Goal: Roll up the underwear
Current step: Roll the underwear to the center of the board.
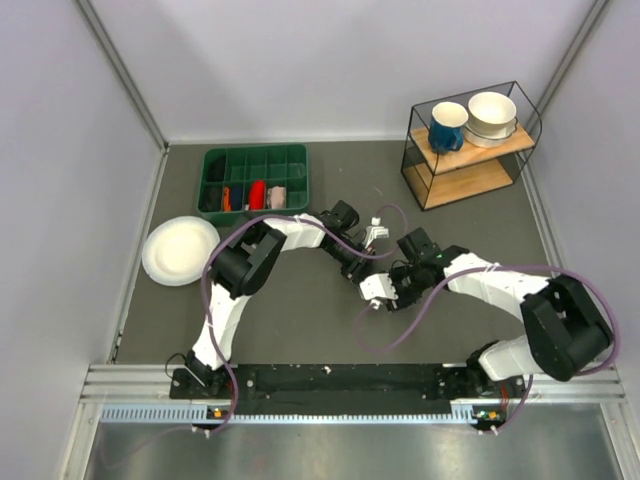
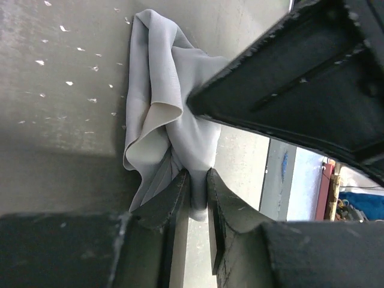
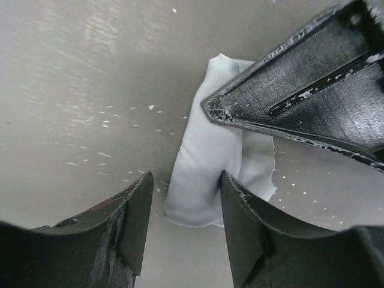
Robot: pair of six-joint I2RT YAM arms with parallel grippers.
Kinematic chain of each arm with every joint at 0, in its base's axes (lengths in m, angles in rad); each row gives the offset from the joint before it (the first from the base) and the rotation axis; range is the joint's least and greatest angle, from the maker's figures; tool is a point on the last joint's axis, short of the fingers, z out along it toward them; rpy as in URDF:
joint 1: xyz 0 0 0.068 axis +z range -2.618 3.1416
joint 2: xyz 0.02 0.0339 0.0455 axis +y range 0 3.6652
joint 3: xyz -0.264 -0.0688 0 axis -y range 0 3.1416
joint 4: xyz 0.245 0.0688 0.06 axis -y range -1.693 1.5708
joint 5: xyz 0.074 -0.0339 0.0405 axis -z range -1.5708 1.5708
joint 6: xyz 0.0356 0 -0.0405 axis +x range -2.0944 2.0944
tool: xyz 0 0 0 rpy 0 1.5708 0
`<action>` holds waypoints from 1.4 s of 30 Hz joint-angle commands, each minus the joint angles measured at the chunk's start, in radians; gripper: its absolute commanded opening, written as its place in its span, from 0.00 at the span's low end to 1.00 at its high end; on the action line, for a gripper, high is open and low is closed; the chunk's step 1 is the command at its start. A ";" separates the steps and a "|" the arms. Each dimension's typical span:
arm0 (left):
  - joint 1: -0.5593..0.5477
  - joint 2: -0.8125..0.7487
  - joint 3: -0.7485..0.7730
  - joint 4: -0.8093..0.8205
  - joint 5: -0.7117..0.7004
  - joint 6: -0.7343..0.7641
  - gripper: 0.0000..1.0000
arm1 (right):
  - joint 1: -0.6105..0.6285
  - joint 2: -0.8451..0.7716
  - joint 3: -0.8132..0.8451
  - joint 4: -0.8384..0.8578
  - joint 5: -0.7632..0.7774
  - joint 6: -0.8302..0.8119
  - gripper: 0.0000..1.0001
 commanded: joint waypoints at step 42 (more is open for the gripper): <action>-0.022 -0.400 -0.638 1.152 -0.267 -0.063 0.57 | -0.302 0.500 0.419 -0.496 -0.340 0.188 0.19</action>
